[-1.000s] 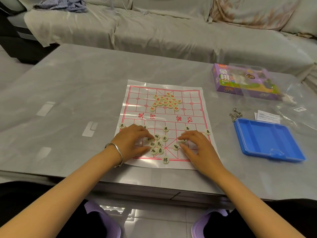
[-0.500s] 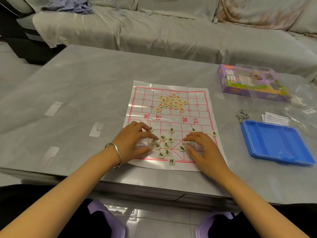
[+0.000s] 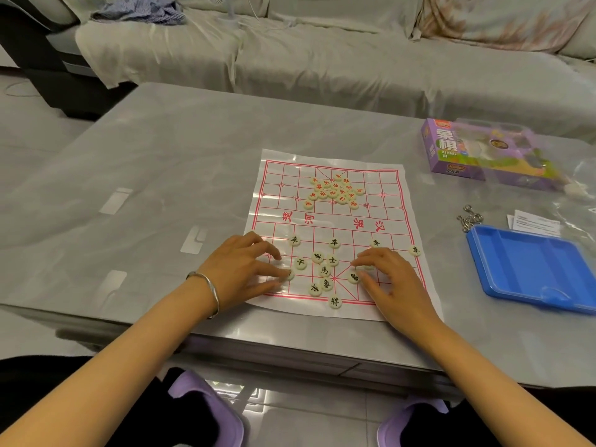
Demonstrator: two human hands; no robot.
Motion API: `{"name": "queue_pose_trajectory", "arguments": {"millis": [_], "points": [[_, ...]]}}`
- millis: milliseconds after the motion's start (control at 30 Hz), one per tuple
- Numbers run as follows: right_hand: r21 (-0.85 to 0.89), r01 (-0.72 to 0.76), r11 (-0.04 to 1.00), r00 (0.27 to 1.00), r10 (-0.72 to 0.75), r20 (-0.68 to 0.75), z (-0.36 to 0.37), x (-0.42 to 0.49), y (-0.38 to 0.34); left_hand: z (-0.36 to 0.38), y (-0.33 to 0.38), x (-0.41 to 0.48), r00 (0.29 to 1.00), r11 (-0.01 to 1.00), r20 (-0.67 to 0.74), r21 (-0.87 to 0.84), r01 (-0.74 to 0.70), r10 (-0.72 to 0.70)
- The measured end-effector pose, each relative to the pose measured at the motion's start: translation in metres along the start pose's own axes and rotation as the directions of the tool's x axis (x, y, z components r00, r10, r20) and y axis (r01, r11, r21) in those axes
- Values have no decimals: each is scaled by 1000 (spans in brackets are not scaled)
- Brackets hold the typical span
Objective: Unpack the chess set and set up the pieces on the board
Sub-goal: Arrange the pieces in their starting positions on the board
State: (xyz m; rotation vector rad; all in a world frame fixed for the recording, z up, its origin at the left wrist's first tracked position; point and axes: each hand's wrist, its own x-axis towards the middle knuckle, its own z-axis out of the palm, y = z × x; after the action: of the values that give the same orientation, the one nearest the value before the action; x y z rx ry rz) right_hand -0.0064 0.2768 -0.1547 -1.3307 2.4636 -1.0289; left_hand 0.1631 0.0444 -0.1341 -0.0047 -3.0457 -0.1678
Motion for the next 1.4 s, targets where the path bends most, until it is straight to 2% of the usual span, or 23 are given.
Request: {"name": "queue_pose_trajectory", "arguments": {"millis": [100, 200, 333, 400, 600, 767, 967, 1067, 1167, 1400], "points": [[-33, 38, 999, 999, -37, 31, 5, -1, 0, -2, 3, 1, 996, 985, 26, -147, 93, -90], [-76, 109, 991, 984, -96, 152, 7, -2, -3, 2, 8, 6, 976, 934, 60, -281, 219, -211], [-169, 210, 963, 929, -143, 341, 9, -3, -6, 3, 14, 11, 963, 907, 74, -323, 269, -259], [-204, 228, 952, 916, -139, 378, 10, -4, -6, 3, 11, 10, 962, 909, 67, -316, 273, -265], [-185, 198, 963, 931, -126, 342, 10, -5, -6, 1, -5, 6, 945, 934, 24, -145, 327, -327], [-166, 181, 969, 945, -124, 303, 10, -6, -5, -1, -10, 4, 942, 908, 86, -250, 335, -324], [-164, 179, 970, 952, -130, 276, 12, -7, -5, -3, -10, 11, 930, 904, 64, -219, 367, -362], [-153, 167, 974, 958, -123, 258, 12, -7, -4, -11, -18, 12, 930, 915, 109, -169, 367, -352], [-153, 172, 973, 959, -130, 254, 13, -7, -3, -15, -27, 12, 919, 903, 154, -188, 387, -362], [-165, 178, 970, 961, -135, 239, 13, -7, -1, -9, -21, 20, 939, 911, 112, -229, 344, -326]]}}
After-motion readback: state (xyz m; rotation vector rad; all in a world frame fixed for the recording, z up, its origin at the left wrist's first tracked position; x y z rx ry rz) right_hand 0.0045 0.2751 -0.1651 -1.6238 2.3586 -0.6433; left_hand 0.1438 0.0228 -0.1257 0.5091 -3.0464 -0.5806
